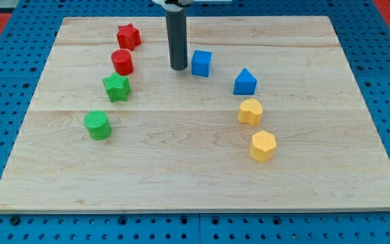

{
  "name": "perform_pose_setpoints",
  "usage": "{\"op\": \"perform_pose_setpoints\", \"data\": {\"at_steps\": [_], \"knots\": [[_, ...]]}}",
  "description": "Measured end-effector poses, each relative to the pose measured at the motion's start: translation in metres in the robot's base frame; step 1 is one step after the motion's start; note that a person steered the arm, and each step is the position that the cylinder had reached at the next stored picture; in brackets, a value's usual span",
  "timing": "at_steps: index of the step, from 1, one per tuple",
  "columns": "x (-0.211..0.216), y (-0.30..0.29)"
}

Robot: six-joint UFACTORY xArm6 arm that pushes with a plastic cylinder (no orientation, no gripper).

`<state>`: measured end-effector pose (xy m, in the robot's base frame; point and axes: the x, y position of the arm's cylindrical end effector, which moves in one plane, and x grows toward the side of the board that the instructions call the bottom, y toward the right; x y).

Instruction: Push the blue cube above the blue triangle

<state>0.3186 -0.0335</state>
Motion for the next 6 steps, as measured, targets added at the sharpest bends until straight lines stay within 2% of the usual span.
{"op": "perform_pose_setpoints", "data": {"at_steps": [2, 3, 4, 6], "knots": [[-0.009, 0.016], [0.006, -0.008], [0.015, 0.012], [0.015, 0.09]]}}
